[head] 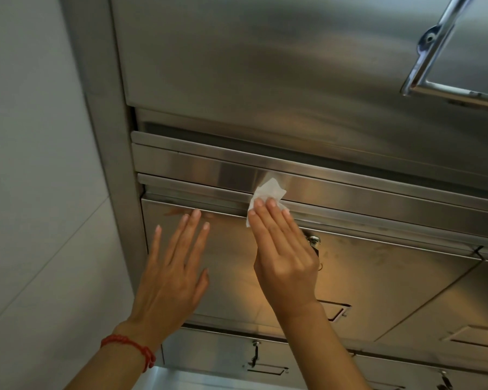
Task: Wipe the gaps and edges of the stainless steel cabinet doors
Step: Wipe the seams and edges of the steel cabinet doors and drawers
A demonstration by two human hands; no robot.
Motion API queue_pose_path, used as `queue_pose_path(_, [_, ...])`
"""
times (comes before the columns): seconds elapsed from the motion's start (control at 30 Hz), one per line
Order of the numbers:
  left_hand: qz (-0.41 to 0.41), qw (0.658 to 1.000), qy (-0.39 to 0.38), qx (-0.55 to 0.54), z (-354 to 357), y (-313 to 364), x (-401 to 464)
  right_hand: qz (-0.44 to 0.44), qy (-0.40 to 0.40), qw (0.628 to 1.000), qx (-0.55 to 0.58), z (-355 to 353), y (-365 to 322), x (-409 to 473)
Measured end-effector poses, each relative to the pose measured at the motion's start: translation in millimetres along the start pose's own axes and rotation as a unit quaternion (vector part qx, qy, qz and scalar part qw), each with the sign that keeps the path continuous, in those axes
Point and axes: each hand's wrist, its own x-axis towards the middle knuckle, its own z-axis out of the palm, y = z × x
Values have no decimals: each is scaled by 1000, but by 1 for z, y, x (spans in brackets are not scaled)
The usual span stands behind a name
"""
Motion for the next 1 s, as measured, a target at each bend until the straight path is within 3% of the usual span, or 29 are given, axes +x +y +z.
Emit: queue_pose_path(1.0, [-14,1000,7,16,4,-12,-6,-30,13,999,4,13,-14,7])
